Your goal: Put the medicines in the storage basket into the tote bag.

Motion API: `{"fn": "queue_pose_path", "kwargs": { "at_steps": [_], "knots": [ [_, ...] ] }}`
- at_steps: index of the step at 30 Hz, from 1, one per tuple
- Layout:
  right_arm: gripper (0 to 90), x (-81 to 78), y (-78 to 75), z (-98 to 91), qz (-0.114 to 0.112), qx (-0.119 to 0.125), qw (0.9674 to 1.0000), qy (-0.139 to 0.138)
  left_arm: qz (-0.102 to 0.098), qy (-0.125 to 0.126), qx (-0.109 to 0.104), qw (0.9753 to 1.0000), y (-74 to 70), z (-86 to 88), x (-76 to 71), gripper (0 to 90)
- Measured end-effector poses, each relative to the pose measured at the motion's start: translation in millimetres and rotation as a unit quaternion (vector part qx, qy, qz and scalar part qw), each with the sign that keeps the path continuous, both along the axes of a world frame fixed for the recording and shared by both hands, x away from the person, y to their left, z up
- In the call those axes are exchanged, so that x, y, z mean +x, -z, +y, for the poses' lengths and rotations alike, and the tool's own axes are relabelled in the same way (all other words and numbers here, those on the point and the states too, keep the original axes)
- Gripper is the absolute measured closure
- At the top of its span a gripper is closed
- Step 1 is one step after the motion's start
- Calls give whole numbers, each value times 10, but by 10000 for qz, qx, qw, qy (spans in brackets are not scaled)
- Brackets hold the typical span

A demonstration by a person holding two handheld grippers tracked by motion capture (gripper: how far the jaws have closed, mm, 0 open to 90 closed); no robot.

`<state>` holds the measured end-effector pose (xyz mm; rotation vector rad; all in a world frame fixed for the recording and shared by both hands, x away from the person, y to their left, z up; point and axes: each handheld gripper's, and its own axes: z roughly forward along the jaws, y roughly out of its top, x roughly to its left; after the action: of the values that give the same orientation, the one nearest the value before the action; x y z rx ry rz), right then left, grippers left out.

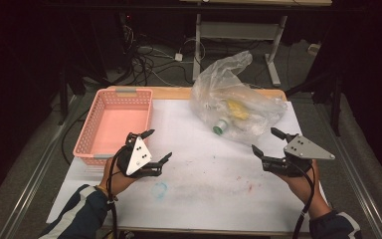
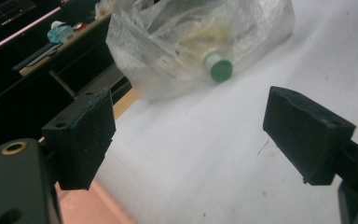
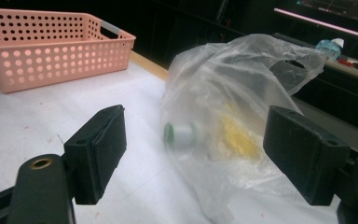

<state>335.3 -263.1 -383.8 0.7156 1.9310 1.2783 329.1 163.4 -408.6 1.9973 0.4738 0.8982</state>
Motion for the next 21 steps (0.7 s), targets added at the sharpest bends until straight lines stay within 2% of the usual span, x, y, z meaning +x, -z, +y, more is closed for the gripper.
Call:
{"fn": "queue_pose_path", "kwargs": {
  "at_steps": [2,7,15,21],
  "knots": [
    [205,-29,30,6,16,13,10000,-32,43,-32,-25,10000,26,52,-25,164],
    [192,-99,122,30,-37,-127,9999,-69,84,-121,47,9999,90,137,-81,165],
    [183,-162,251,21,142,-179,9996,-141,201,-119,90,9997,208,208,-139,164],
    [182,-198,331,35,164,-250,9992,-248,235,-160,113,9995,252,268,-164,164]
  ]
}}
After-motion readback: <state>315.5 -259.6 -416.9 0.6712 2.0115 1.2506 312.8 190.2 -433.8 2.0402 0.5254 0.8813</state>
